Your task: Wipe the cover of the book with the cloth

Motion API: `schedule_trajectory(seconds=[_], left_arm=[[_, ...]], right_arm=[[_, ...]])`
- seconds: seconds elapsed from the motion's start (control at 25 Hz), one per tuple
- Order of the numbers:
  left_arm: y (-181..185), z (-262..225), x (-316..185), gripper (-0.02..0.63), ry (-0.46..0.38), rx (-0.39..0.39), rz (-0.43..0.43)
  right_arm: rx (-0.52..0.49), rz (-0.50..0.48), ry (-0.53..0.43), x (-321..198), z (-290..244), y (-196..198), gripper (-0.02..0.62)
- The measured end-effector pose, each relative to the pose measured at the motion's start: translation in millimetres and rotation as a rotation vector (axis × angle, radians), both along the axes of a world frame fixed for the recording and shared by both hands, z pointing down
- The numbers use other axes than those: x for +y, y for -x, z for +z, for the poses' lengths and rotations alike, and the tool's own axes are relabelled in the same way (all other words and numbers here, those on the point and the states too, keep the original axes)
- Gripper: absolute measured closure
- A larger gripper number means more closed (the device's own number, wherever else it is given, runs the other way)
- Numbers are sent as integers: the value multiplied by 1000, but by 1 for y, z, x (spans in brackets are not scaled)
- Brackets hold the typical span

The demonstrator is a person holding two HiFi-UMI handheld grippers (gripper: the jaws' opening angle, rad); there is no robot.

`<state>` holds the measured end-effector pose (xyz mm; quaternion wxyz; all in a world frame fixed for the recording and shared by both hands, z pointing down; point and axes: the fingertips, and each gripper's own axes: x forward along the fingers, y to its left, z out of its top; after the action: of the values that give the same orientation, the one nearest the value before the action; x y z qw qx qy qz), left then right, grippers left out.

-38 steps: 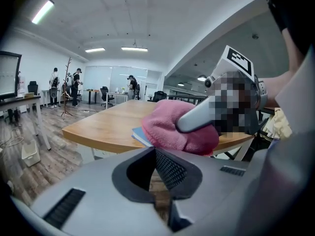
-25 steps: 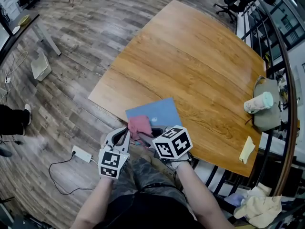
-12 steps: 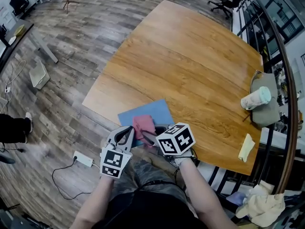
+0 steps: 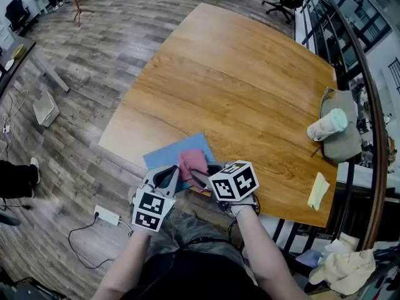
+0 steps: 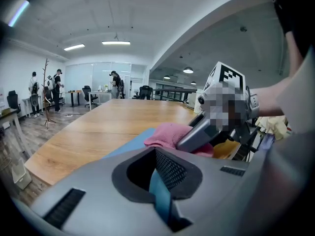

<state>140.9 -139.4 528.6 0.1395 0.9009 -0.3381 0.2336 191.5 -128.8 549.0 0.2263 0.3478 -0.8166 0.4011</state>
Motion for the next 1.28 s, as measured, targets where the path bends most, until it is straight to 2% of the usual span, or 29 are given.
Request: schedule_trajectory(seconds=[0.72,1.28], left_arm=[[4,-3,2,611,-22,12,-1],[31,11,20,611,-28,-41,-2]], right_arm=[[73,149,-42,-10,0,-65,502],[180,310,-213,-8,-19,-89,503]])
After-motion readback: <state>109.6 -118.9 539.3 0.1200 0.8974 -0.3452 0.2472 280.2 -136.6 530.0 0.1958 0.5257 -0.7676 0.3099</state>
